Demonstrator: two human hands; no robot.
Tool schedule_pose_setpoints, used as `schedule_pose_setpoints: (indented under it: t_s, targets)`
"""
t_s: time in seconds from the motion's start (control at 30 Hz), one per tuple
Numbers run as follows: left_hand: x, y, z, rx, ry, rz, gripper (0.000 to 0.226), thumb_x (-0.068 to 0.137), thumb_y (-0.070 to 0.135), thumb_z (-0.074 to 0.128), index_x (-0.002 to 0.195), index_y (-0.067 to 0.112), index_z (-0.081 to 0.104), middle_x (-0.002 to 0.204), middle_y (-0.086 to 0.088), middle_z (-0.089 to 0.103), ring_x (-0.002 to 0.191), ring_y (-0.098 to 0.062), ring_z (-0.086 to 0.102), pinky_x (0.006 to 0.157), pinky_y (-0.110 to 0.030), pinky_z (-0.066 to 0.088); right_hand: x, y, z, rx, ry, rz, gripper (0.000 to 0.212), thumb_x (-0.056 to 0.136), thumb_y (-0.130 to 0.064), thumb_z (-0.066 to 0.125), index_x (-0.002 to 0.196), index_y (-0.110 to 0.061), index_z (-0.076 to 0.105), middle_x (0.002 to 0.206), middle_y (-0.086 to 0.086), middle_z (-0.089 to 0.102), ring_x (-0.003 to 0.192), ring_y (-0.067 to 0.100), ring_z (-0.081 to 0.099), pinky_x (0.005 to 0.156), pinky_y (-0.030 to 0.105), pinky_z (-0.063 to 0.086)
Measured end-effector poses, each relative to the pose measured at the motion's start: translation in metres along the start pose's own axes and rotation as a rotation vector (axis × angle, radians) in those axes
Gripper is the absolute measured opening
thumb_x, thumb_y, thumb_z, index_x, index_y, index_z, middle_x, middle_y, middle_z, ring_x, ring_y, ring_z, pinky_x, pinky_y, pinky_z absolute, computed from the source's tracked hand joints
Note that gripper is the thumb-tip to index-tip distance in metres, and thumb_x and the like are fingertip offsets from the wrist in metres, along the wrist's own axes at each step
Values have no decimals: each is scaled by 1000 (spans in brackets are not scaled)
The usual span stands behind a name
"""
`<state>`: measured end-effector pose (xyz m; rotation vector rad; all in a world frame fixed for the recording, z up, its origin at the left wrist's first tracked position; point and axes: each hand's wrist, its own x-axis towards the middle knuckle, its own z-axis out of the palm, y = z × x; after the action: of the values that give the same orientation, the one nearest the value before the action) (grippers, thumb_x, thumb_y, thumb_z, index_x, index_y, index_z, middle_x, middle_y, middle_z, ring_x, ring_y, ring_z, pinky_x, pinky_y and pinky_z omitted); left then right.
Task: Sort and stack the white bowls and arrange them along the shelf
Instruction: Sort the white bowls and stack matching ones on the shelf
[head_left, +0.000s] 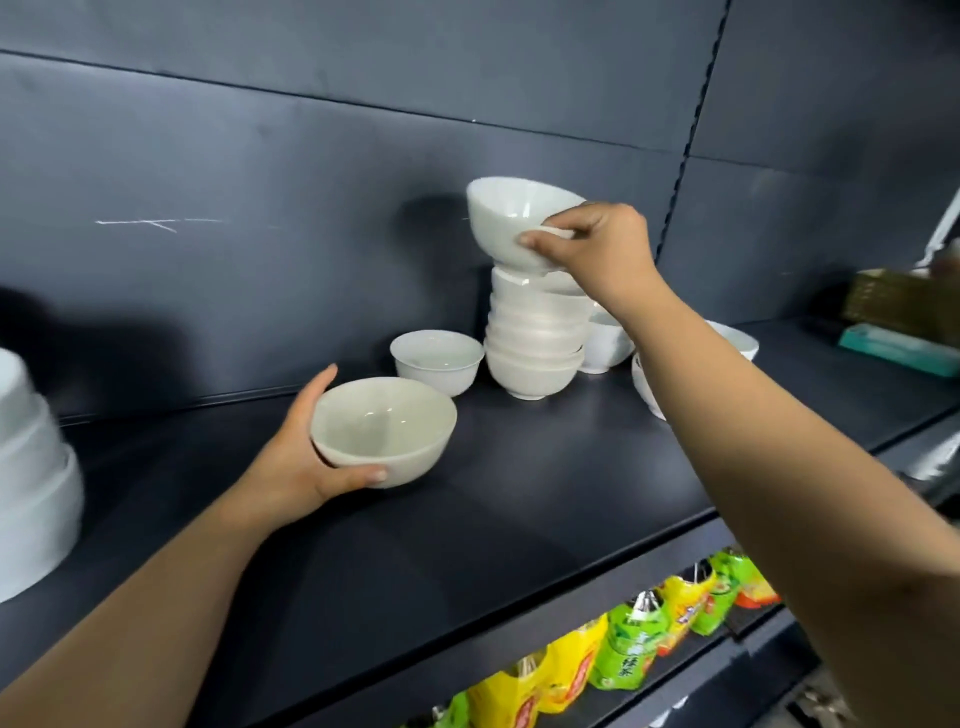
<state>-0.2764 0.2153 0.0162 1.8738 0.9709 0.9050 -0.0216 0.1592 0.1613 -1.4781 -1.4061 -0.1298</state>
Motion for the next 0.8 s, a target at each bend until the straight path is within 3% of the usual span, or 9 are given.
schedule_pose_setpoints:
  t_s: [0.07,0.13,0.23,0.43,0.53,0.63,0.67,0.73,0.8]
  targets:
    - [1,0,1,15,-7,-5,119,51,25,86,146,32,15,126,16,37,114,-6,39,95,-21,28,11,12,-4,-28,26,65,35,77,-24,74,81,10,68,74,21,64,63,10,50,66,15,36]
    - [3,1,2,41,-1,-13,114,62,14,86,147,29,12,127,18,33,114,-4,35,94,-20,27,17,20,-4,-75,11,115,30,77,-23,73,84,6,70,83,15,68,70,13,55,66,10,38]
    - [4,0,1,73,-7,-34,112,65,14,82,149,25,8,124,20,29,114,-1,31,93,-18,25,21,27,3,-95,-14,165,28,77,-24,73,86,3,71,81,2,62,64,2,49,60,3,35]
    - [4,-1,-2,76,-17,-46,114,64,16,84,149,20,9,134,12,37,115,-1,32,91,-15,25,19,49,21,-99,-36,258,35,78,-25,73,86,8,68,78,10,61,75,13,46,59,11,34]
    - [4,-1,-6,69,-37,-50,124,54,30,89,149,20,10,136,11,39,114,0,33,93,-16,26,17,56,27,-117,-29,276,33,78,-26,73,86,6,69,93,20,68,76,13,46,61,17,35]
    - [4,0,-7,74,-51,-69,140,27,51,76,148,22,11,126,19,37,115,1,34,93,-17,27,17,58,30,-123,-28,289,31,78,-26,72,89,3,71,83,11,66,77,10,47,60,10,34]
    - [4,1,-7,70,-50,-65,139,28,50,76,148,22,11,125,20,35,115,1,33,93,-16,27,17,58,31,-120,-28,294,31,79,-26,71,90,2,71,82,8,65,77,11,48,60,9,35]
    - [4,0,-6,66,-41,-60,128,45,39,86,148,22,12,124,19,34,114,1,33,93,-16,26,18,59,31,-117,-12,284,34,79,-27,71,89,5,69,92,19,67,81,22,55,66,17,40]
    - [4,-1,-6,84,-27,-57,116,59,25,87,148,22,13,124,17,35,114,0,32,93,-17,26,17,61,31,-120,-11,278,33,79,-26,71,88,5,68,105,21,66,98,31,57,73,21,39]
